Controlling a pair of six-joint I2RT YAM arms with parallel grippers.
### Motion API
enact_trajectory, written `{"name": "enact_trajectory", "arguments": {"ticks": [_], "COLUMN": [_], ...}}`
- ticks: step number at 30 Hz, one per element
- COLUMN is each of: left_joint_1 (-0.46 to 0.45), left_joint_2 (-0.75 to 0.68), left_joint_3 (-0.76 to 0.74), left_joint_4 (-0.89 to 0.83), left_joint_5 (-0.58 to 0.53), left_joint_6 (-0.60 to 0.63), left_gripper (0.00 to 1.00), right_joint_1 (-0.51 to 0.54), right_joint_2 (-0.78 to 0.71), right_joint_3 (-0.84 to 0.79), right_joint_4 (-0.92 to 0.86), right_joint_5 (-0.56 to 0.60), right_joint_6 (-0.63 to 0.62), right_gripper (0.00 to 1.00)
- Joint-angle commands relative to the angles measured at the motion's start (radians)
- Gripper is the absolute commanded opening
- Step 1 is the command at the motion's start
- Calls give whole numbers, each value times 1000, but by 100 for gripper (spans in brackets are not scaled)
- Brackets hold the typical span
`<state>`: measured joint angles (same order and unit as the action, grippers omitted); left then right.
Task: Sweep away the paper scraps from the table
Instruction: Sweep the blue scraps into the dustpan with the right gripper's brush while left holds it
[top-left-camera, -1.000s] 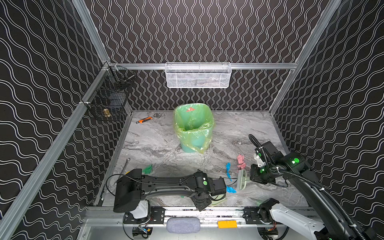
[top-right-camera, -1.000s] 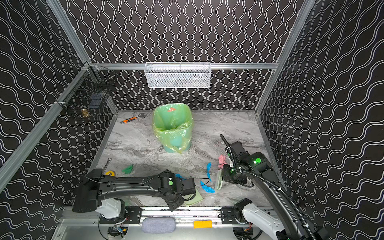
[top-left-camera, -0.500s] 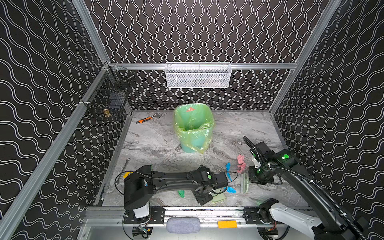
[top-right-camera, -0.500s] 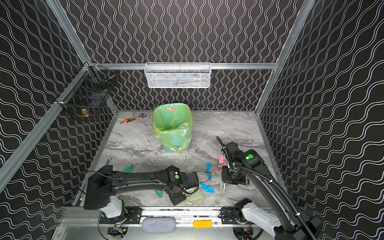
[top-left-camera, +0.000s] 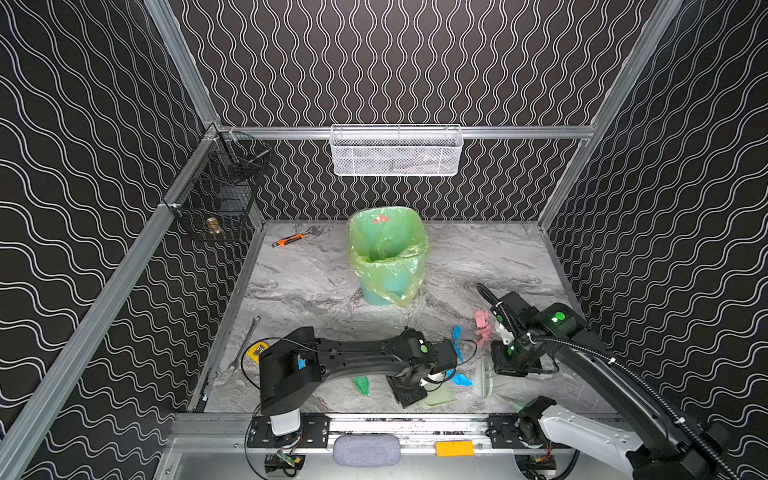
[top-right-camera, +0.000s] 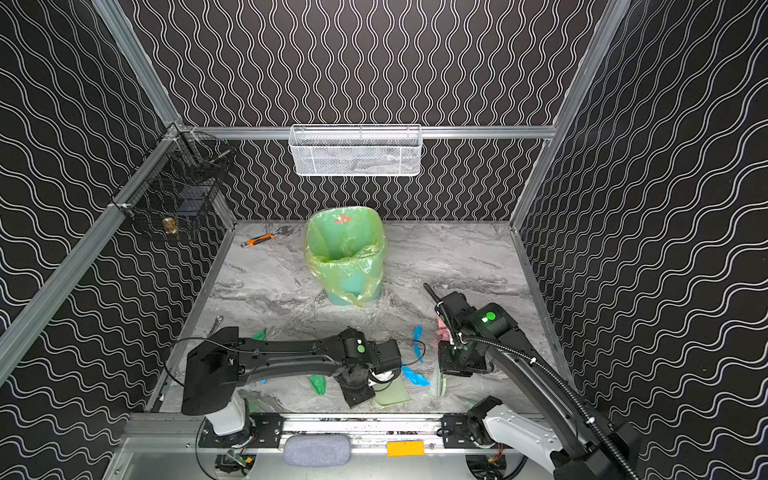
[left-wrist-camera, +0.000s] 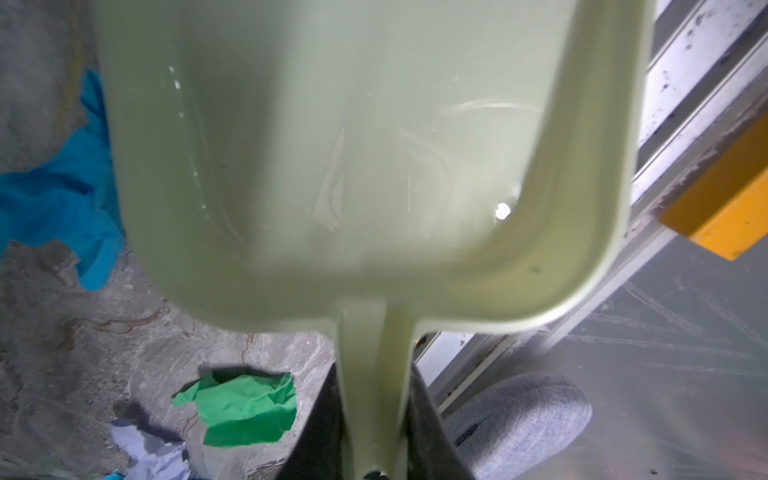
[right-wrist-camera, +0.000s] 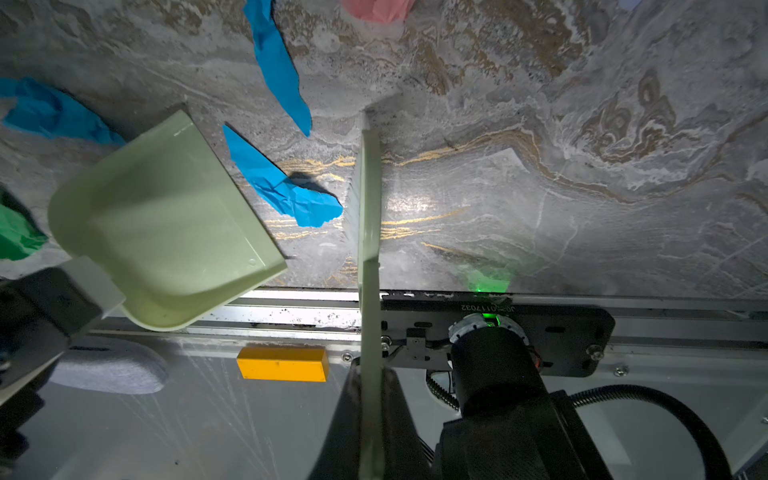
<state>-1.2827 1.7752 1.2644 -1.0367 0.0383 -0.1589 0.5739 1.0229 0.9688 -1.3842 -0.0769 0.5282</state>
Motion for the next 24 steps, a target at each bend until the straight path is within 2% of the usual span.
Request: {"name": "enact_trajectory", "arguments": {"ticks": [1, 17, 24], "left_joint_1": [8, 27, 28], "left_joint_2": [9, 27, 15], "left_joint_3": [2, -13, -56], "left_joint_4": [6, 65, 88], "left_joint_5": [17, 19, 32], "left_joint_6": [31, 59, 36], "left_gripper": [3, 1, 0], "right_joint_1": [29, 149, 149], "right_joint_2": [8, 47, 62], "right_joint_3": [-10, 24, 153], "right_joint_4": [24, 96, -18], "right_joint_5": [-23, -76, 72], "right_joint_6": [42, 75, 71], "right_gripper": [0, 0, 0]}}
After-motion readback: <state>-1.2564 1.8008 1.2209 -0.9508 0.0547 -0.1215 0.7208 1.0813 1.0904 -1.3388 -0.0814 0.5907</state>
